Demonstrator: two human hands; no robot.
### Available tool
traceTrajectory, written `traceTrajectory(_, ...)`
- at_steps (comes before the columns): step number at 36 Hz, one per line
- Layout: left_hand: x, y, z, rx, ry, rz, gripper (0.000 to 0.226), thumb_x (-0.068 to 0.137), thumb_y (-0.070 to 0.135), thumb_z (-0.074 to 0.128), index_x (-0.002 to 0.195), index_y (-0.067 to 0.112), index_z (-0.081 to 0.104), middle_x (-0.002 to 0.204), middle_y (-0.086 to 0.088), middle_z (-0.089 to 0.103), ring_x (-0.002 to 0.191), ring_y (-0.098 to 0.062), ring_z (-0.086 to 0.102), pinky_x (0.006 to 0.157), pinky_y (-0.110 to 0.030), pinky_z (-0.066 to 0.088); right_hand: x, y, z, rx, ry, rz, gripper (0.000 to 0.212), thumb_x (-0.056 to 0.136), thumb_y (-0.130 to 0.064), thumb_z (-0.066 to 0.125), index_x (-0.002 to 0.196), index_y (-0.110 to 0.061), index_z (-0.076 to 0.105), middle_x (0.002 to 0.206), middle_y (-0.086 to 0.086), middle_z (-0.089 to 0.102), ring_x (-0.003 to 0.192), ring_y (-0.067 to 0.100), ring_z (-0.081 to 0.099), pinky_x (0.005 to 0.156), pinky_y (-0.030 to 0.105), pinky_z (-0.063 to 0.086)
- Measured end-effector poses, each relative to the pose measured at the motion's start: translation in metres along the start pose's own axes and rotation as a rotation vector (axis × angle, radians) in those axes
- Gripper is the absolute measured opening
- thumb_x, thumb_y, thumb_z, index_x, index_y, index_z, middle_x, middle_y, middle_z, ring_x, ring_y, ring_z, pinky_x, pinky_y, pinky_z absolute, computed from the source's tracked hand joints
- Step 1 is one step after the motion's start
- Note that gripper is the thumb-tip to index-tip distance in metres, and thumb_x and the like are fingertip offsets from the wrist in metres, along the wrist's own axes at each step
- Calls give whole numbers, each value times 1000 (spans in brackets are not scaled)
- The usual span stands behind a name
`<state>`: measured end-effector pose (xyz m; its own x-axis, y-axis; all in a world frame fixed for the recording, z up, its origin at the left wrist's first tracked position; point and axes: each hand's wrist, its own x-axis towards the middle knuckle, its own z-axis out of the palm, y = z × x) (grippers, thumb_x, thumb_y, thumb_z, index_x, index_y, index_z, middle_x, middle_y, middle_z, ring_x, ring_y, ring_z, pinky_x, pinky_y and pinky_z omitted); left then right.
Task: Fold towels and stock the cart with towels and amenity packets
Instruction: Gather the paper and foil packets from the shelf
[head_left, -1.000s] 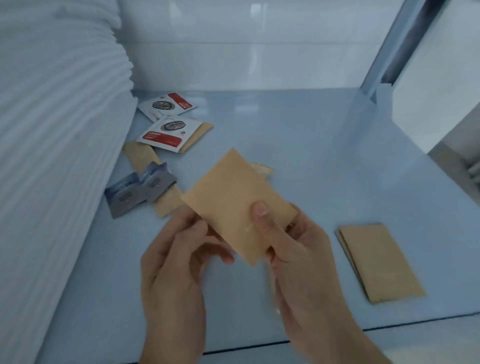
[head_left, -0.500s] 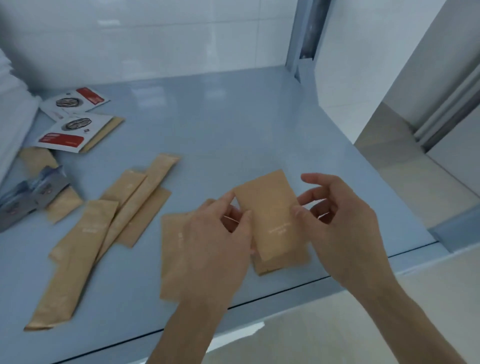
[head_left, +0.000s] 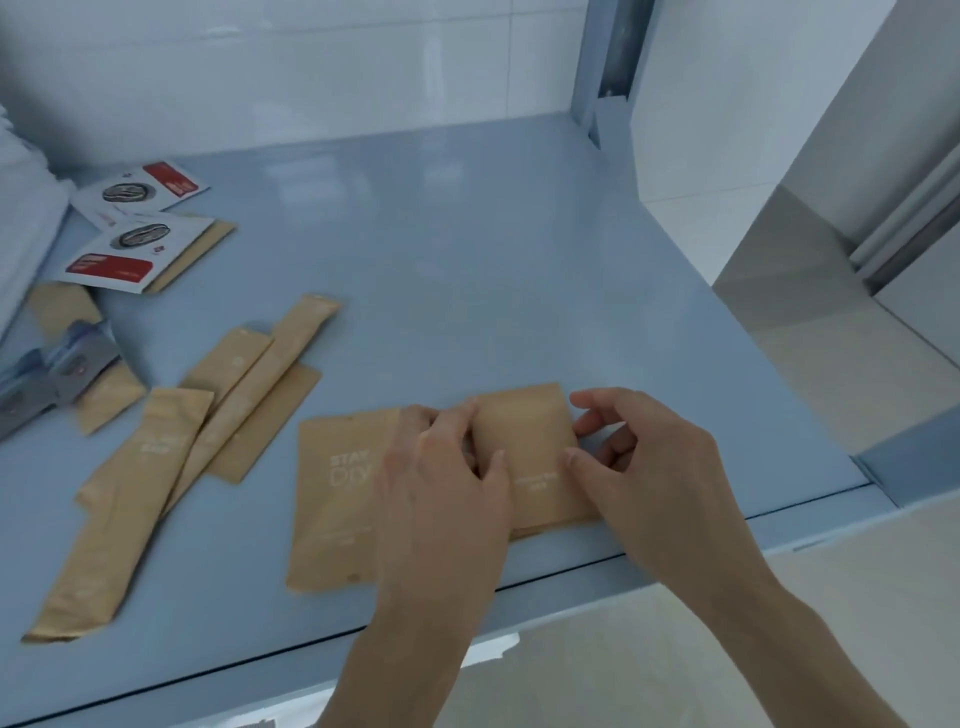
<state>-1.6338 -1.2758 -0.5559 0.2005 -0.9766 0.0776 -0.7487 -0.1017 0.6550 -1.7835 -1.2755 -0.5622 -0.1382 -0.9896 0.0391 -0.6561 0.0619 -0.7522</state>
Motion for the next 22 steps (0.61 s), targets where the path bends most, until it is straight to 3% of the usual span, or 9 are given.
traceTrajectory(5, 3, -1, -8, -77, -37, -35, 29, 90, 25, 66, 119, 28, 67, 103, 9, 54, 88, -11, 58, 82, -17, 39, 8, -10, -1, -79, -11, 8, 37, 81, -15, 74, 116, -25, 65, 90, -17, 63, 76, -3, 55, 68, 2, 37)
traceTrajectory(7, 3, -2, -16, -113, -24, -40, 24, 93, 28, 63, 117, 30, 65, 109, 13, 53, 89, -8, 58, 78, -12, 34, 11, -19, 0, -89, 27, -16, 31, 81, -16, 71, 109, -28, 64, 87, -16, 61, 76, -5, 55, 63, 6, 37)
traceTrajectory(11, 6, -21, -41, -69, 102, -29, 21, 92, 24, 61, 112, 33, 63, 110, 18, 50, 94, -5, 55, 73, -6, 34, 17, -42, 11, -82, 56, -78, 27, 81, -13, 70, 99, -33, 64, 86, -13, 62, 76, -6, 55, 63, 4, 38)
traceTrajectory(13, 7, -39, -61, 15, 225, -3, 27, 85, 12, 66, 109, 25, 65, 110, 10, 53, 100, -11, 56, 79, -13, 37, 19, -58, 22, -61, 17, -85, 27, 81, -13, 71, 97, -33, 64, 88, -14, 62, 78, -7, 56, 66, -3, 35)
traceTrajectory(15, 9, -64, -80, 105, 316, -7, 34, 76, 5, 73, 108, 14, 65, 110, -1, 55, 103, -22, 54, 87, -29, 45, 20, -76, 37, -56, -28, -115, 26, 82, -15, 70, 98, -35, 63, 91, -16, 61, 79, -9, 56, 68, -2, 36)
traceTrajectory(17, 12, -91, -99, 200, 298, -74, 40, 76, 10, 77, 113, 7, 62, 117, -12, 54, 107, -31, 50, 93, -42, 46, 21, -99, 56, -57, -80, -148, 26, 85, -16, 68, 104, -33, 63, 95, -17, 62, 76, -8, 58, 66, 8, 38)
traceTrajectory(19, 13, -114, -114, 286, 192, -176, 53, 82, 25, 76, 126, 6, 54, 129, -14, 49, 116, -32, 44, 100, -41, 38, 26, -119, 80, -29, -135, -133, 30, 87, -18, 67, 116, -27, 63, 103, -12, 64, 75, -6, 58, 66, 15, 37)
traceTrajectory(21, 12, -132, -127, 311, 128, -228, 68, 87, 40, 71, 140, 8, 44, 136, -13, 45, 124, -30, 39, 105, -37, 32, 32, -143, 107, -16, -221, -97, 43, 90, -21, 64, 132, -20, 54, 116, -5, 62, 85, 1, 60, 71, 11, 37)
traceTrajectory(22, 12, -136, -129, 311, 118, -231, 72, 87, 44, 70, 143, 7, 42, 136, -13, 47, 124, -30, 40, 105, -37, 32, 35, -152, 120, -10, -265, -73, 51, 91, -22, 63, 139, -16, 47, 123, -1, 60, 97, 10, 61, 80, 14, 39)
